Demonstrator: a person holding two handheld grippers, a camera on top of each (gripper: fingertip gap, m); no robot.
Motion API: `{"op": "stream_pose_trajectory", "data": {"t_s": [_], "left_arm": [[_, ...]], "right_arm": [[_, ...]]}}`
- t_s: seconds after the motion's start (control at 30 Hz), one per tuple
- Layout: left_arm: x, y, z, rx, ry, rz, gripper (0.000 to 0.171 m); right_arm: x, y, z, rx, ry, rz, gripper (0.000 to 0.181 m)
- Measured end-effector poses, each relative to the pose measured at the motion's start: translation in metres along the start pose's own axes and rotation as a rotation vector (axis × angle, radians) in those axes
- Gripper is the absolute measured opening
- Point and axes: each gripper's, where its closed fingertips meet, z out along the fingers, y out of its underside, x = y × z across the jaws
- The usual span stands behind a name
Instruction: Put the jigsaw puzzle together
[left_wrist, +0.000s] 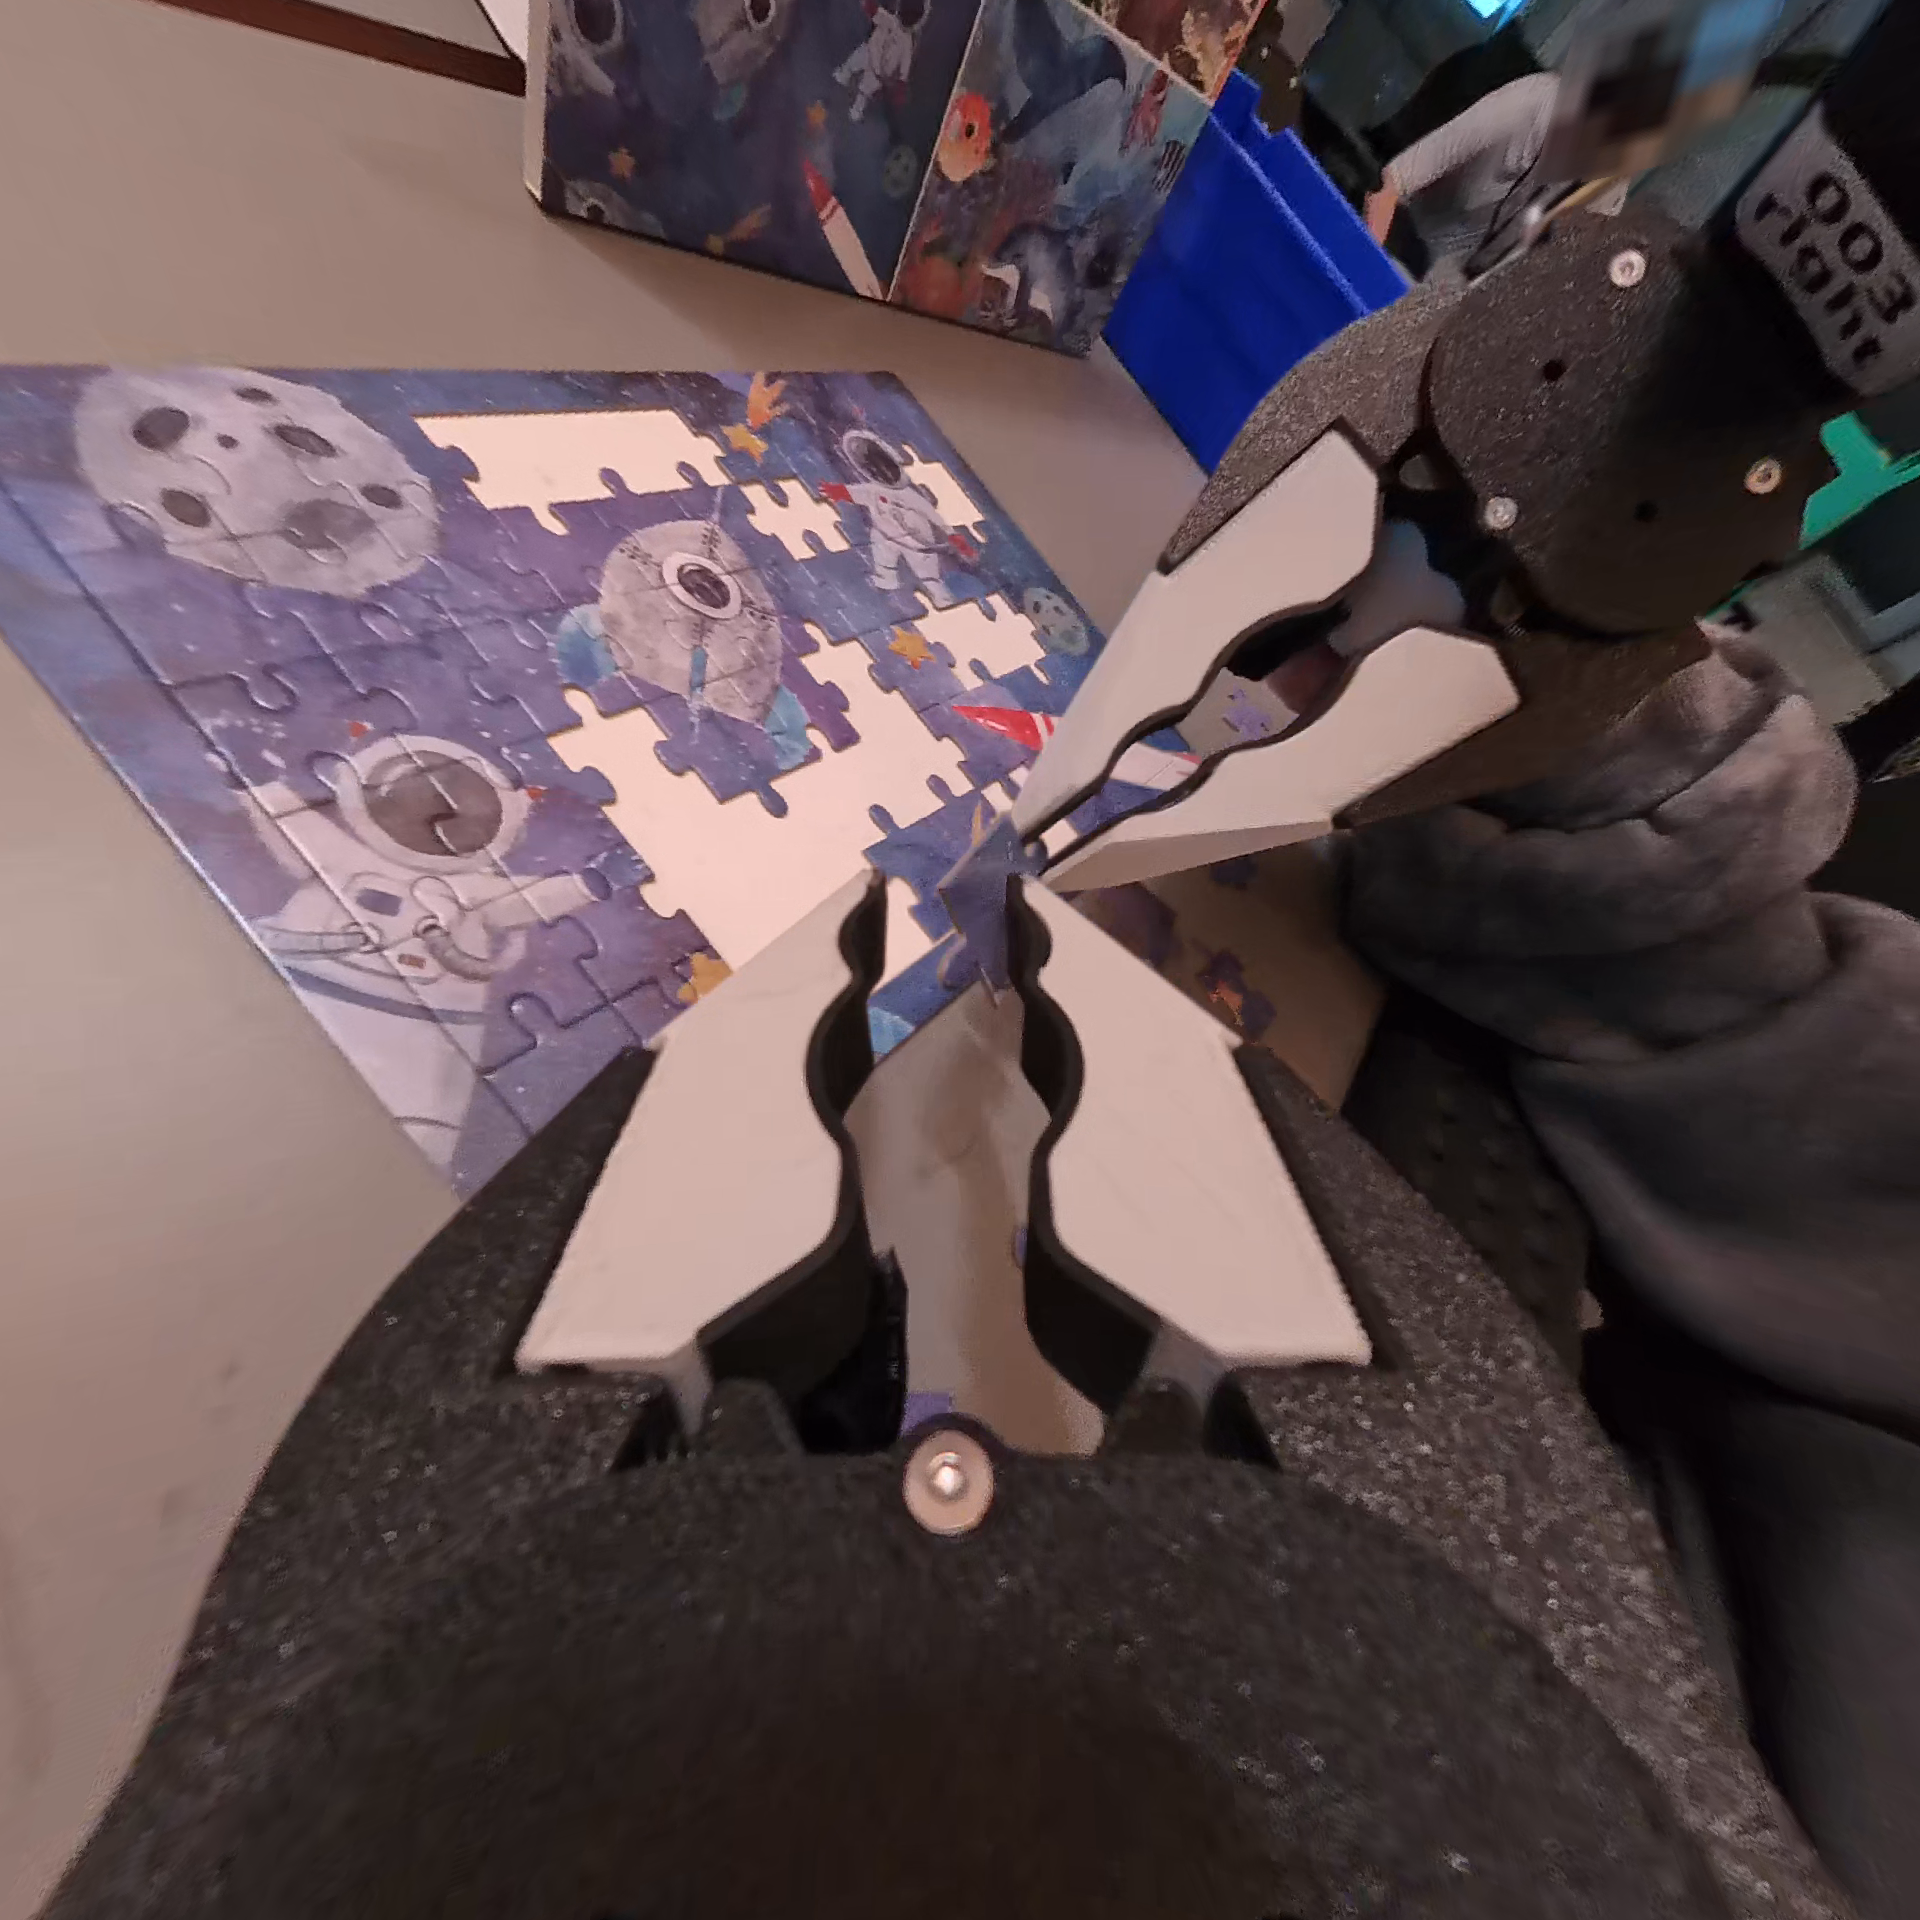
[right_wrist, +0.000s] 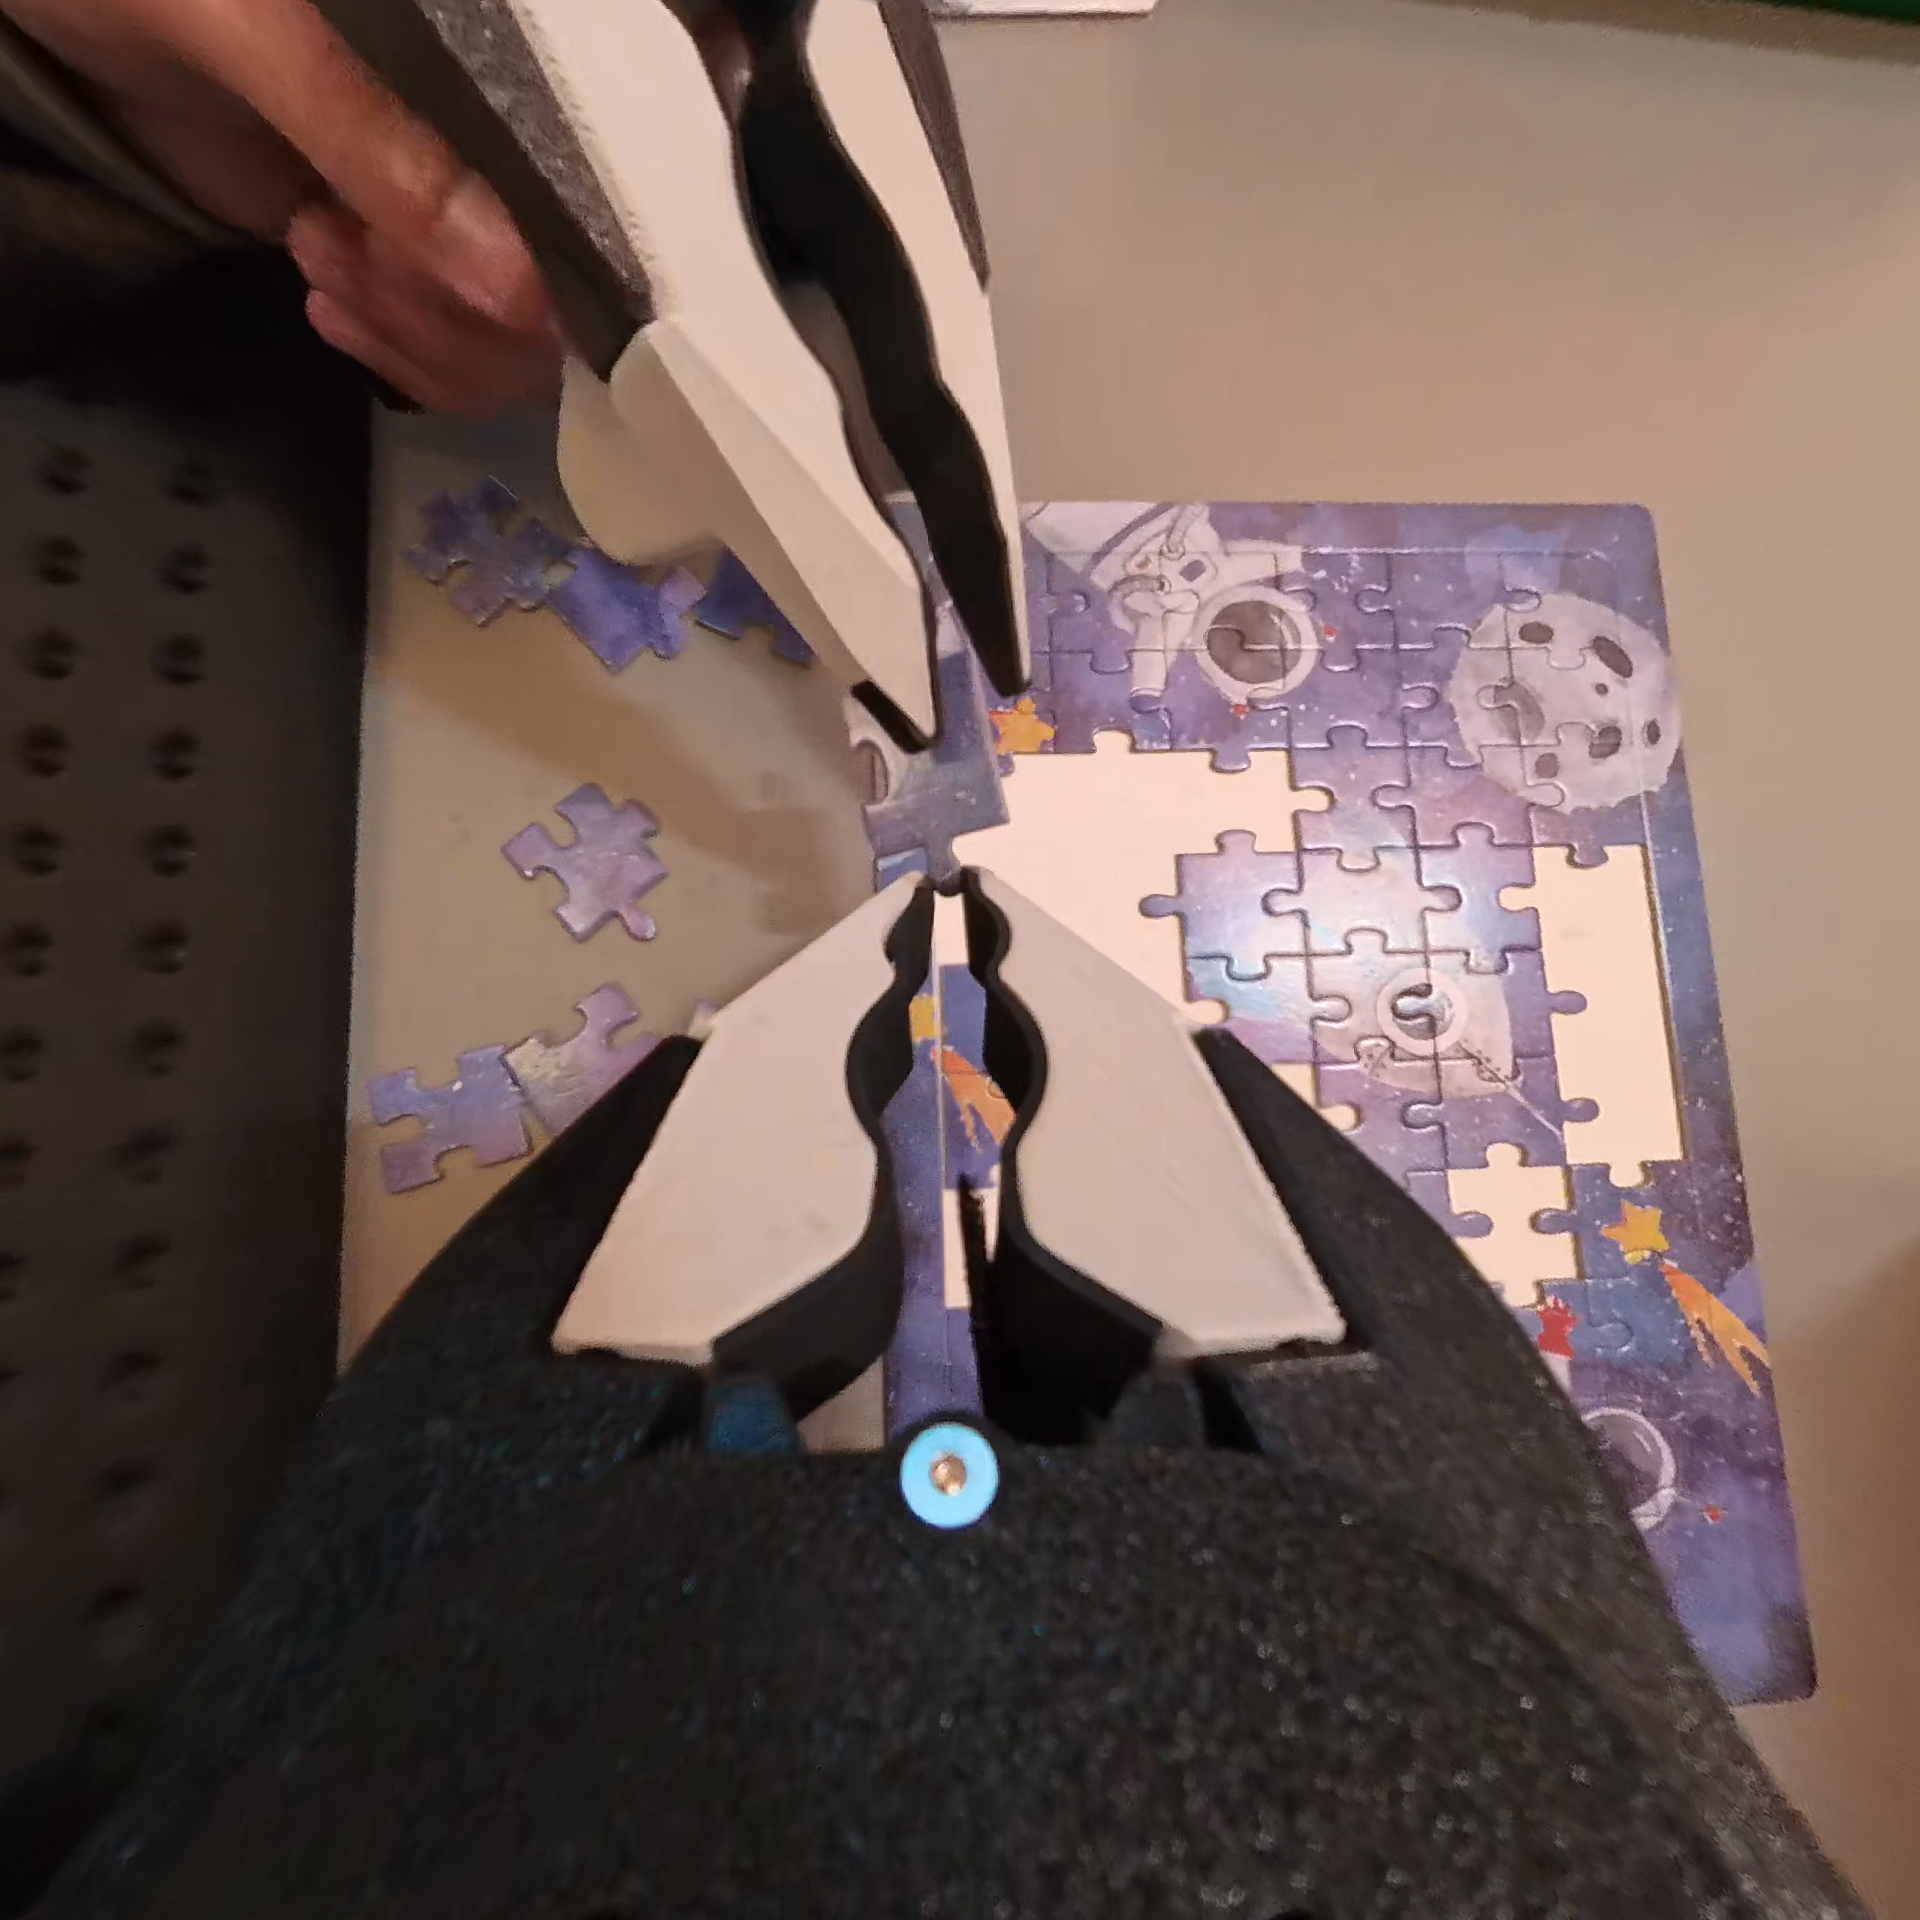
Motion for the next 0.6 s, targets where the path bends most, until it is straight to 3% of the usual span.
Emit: {"op": "stream_pose_trajectory", "data": {"t_s": [0.17, 0.3, 0.37, 0.47, 0.6], "left_arm": [[-0.007, -0.001, -0.003, 0.010, -0.008, -0.039, 0.022], [-0.028, 0.006, -0.003, -0.029, -0.123, -0.031, 0.021], [-0.039, 0.008, -0.004, -0.053, -0.207, 0.012, 0.002], [-0.043, 0.003, -0.006, -0.060, -0.283, 0.112, 0.000], [-0.036, 0.023, 0.008, -0.189, -0.282, 0.204, 0.000]], "right_arm": [[0.012, 0.002, 0.000, -0.010, 0.056, 0.033, 0.005], [0.024, 0.019, 0.013, -0.099, 0.083, 0.164, 0.005], [0.019, 0.025, 0.021, -0.131, 0.017, 0.270, 0.005], [0.020, 0.027, 0.030, -0.165, 0.028, 0.303, 0.005], [0.020, 0.028, 0.036, -0.199, 0.053, 0.304, 0.005]]}}
